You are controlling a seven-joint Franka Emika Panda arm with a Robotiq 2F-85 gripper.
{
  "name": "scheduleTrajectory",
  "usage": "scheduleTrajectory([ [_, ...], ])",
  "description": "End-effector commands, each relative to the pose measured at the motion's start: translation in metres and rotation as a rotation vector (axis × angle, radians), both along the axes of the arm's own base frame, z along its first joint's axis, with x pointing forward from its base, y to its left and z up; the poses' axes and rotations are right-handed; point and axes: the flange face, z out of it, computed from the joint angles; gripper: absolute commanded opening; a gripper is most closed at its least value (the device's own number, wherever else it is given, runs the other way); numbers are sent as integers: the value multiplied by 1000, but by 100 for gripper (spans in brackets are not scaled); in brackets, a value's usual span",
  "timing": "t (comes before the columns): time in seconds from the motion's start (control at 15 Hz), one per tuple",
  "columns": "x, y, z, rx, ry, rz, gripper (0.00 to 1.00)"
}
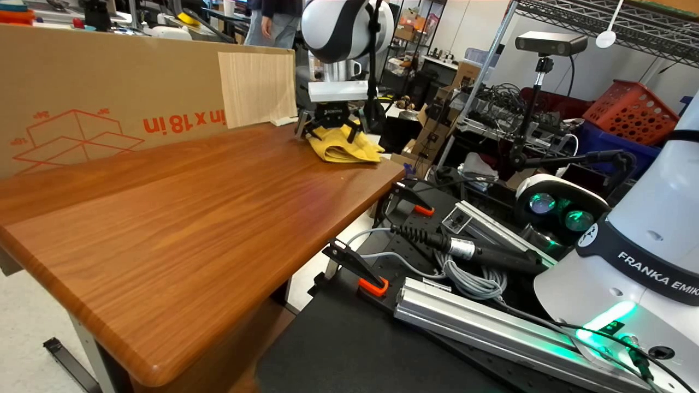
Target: Use the mustard towel to wipe the table
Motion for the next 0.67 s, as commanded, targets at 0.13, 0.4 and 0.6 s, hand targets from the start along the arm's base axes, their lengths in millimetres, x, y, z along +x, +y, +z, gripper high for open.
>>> scheduleTrajectory([
  [0.13,20,117,-20,117,-132,214,100],
  [0.4,13,234,-10,195,-171,429,100],
  [0.6,-9,325,-8,239,-161,599,100],
])
